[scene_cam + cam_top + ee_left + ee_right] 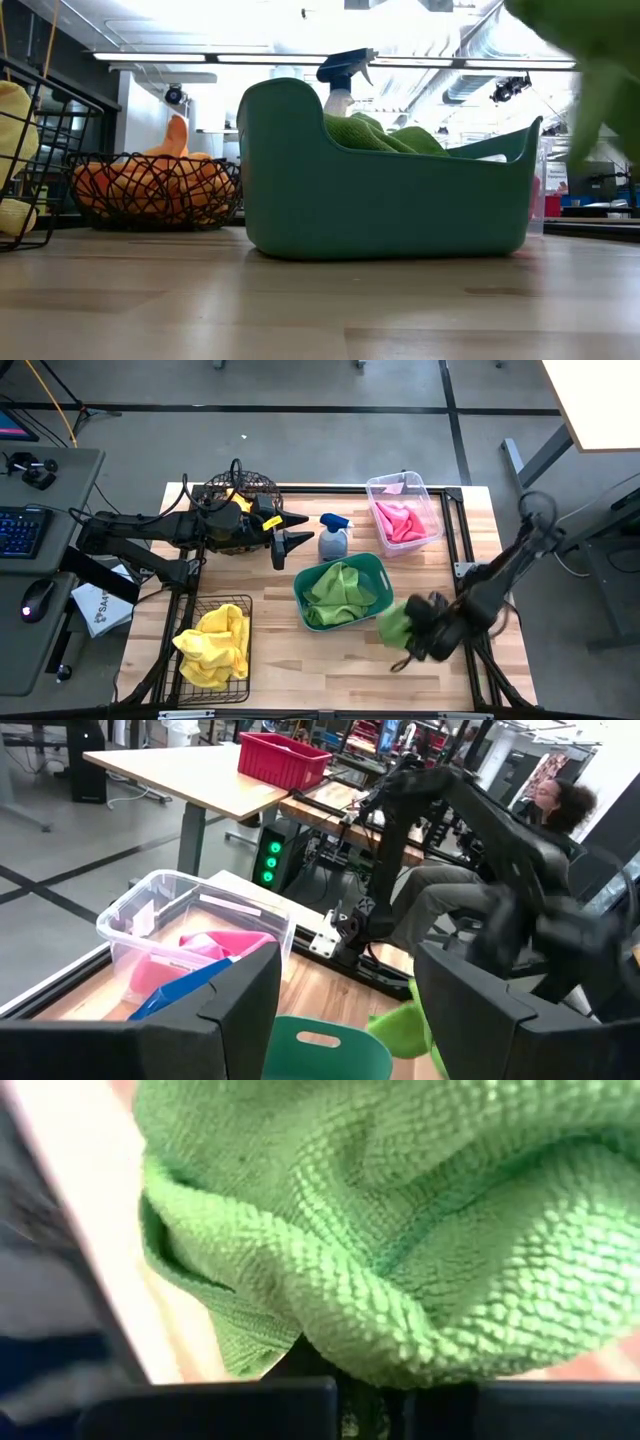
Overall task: Sort microfiber towel by color & place in baskets
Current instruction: Put the green towel into the green bin, then return to Home Position
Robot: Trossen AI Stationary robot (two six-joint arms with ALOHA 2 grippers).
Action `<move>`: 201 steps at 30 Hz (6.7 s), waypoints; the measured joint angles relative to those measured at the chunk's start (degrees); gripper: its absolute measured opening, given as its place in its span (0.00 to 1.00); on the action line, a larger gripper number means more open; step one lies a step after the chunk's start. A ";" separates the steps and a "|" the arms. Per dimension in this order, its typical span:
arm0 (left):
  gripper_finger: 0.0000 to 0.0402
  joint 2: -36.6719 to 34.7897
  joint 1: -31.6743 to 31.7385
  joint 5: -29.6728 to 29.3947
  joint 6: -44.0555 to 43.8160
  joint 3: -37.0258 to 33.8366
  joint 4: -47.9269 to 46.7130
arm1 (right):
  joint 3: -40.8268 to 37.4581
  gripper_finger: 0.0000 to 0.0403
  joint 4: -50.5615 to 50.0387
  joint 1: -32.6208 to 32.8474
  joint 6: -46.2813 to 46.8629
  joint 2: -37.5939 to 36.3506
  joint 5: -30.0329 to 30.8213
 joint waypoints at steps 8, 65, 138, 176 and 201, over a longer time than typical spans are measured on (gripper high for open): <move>0.54 0.00 0.00 -0.02 0.02 0.00 -0.02 | 0.02 0.01 14.76 -6.48 -21.18 -12.40 10.72; 0.54 -1.73 -5.02 2.71 -6.01 0.07 -6.63 | 0.09 0.74 26.76 -36.15 -44.52 1.01 -20.87; 0.00 -38.58 9.79 6.19 -12.37 -72.98 50.78 | 0.09 0.00 7.79 -24.59 -32.91 -21.41 -4.20; 0.00 -67.30 9.75 6.40 -12.41 -72.94 34.11 | 0.09 0.00 17.03 -24.46 -33.81 -21.28 -2.31; 0.00 -70.49 9.73 6.43 -12.40 -73.11 30.66 | -28.89 0.00 50.88 -30.64 -34.17 -30.29 -11.68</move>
